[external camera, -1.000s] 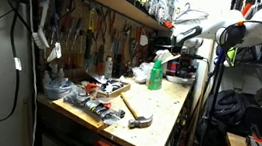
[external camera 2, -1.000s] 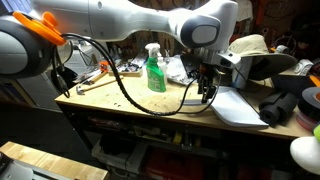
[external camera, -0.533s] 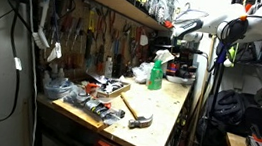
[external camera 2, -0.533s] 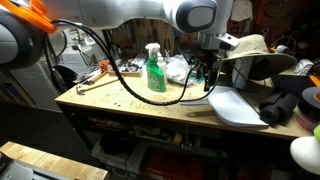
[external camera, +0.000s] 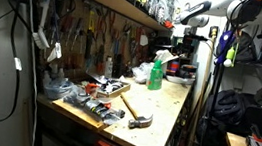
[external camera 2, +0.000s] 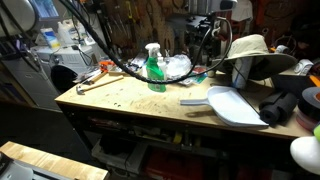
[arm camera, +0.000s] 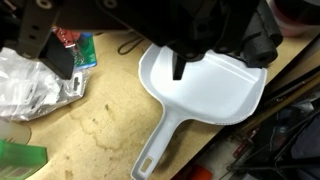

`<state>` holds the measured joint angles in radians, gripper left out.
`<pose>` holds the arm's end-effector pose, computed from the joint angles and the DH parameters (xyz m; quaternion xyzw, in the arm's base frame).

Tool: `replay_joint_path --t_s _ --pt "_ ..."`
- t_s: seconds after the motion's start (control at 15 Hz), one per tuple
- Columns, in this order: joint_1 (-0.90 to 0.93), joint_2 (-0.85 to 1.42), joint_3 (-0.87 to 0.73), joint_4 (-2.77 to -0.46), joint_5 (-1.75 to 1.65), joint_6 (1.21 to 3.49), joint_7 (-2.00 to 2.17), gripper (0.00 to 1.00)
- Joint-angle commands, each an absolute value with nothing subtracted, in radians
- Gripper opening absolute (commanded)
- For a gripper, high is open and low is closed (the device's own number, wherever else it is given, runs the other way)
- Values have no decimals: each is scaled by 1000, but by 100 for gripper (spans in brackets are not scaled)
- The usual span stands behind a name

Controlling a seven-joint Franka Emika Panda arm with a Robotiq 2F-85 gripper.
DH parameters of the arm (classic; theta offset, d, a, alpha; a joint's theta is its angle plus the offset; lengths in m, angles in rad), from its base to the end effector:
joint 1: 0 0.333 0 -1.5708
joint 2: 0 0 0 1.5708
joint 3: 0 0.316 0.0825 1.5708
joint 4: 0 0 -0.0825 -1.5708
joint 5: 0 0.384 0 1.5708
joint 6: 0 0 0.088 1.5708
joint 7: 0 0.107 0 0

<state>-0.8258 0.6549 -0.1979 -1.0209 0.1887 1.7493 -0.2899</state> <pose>0.4405 -0.5991 0.4805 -0.9355 0.3491 -0.0537 0.0020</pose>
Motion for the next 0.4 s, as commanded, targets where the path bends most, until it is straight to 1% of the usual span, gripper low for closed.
replay_joint_path --t_s 0.0,0.13,0.33 --pt "-819 626 -197 -1059 186 1763 -332 100" --pt "-809 582 -197 -1124 184 1783 -376 100" --pt "-806 564 -196 -1158 183 1788 -390 100"
